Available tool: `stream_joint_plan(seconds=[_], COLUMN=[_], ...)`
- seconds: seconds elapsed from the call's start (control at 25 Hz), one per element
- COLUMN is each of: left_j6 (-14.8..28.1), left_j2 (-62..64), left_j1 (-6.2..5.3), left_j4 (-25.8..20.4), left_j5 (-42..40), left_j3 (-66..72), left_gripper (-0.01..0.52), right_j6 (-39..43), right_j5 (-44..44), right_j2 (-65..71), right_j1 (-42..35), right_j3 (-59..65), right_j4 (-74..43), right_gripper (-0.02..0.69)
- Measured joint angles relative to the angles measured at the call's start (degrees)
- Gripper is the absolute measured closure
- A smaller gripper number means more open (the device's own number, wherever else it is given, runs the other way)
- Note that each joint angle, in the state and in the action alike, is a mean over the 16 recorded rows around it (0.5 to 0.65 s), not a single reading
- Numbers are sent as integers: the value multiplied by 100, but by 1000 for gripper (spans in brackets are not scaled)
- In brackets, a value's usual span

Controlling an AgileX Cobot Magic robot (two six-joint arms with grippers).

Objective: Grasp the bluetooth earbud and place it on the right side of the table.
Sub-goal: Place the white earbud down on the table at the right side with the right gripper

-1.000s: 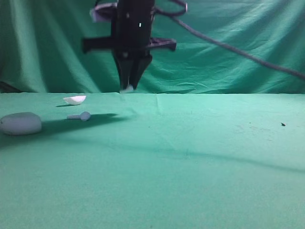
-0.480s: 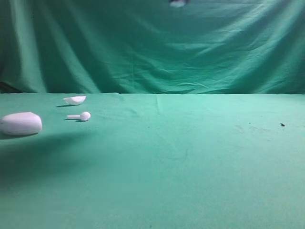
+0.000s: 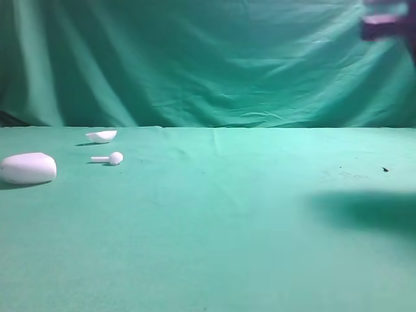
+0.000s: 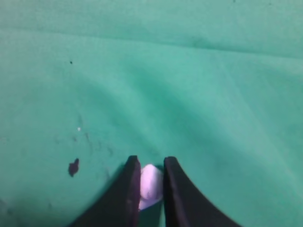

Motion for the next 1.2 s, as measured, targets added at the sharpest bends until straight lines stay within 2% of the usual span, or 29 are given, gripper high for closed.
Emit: stream_joint_plan(seconds=[0.24, 0.52, 0.64, 0.76, 1.2], left_j6=[0, 0, 0, 0, 0], left_j2=[0, 0, 0, 0, 0], left_j1=[0, 0, 0, 0, 0], left_j4=[0, 0, 0, 0, 0], left_j5=[0, 0, 0, 0, 0], left_j3=[0, 0, 0, 0, 0], left_gripper=[514, 514, 514, 514, 514], right_j6=[3, 7, 9, 9, -243], right_j5=[-466, -525, -514, -507, -485], right_j2=[211, 119, -21, -155, -216], right_j1=[-16, -16, -16, -15, 122], right_j3=[129, 134, 136, 137, 122], right_j4=[-118, -188, -155, -104, 167], right_gripper=[407, 214, 158, 139, 157])
